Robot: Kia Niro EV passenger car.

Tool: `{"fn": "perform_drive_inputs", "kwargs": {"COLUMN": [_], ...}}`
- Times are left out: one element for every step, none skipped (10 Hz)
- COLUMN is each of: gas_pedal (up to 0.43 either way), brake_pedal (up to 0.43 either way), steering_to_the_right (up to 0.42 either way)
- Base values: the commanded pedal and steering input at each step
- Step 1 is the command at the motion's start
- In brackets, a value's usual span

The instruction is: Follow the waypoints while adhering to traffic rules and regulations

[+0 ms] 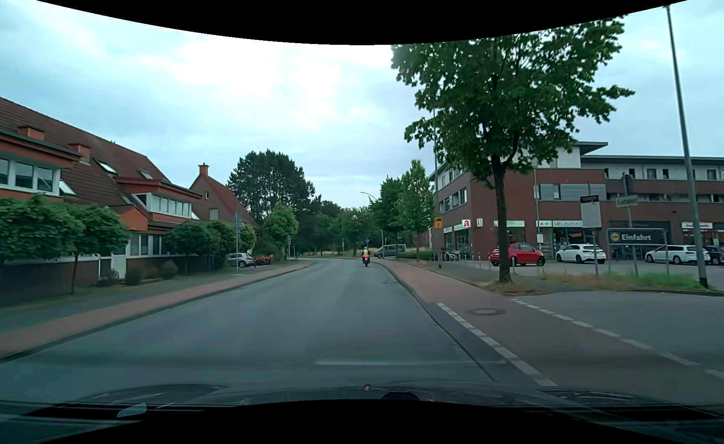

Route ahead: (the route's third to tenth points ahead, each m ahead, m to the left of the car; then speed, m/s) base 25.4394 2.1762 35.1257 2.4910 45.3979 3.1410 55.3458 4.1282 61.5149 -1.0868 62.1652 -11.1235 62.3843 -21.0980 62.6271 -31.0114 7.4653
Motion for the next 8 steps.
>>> {"fn": "perform_drive_inputs", "kwargs": {"gas_pedal": [0.15,0.15,0.15,0.15,0.15,0.15,0.15,0.15], "brake_pedal": [0.0,0.0,0.0,0.0,0.0,0.0,0.0,0.0], "steering_to_the_right": [-0.01,-0.01,-0.01,-0.01,-0.01,-0.011,-0.011,-0.012]}}
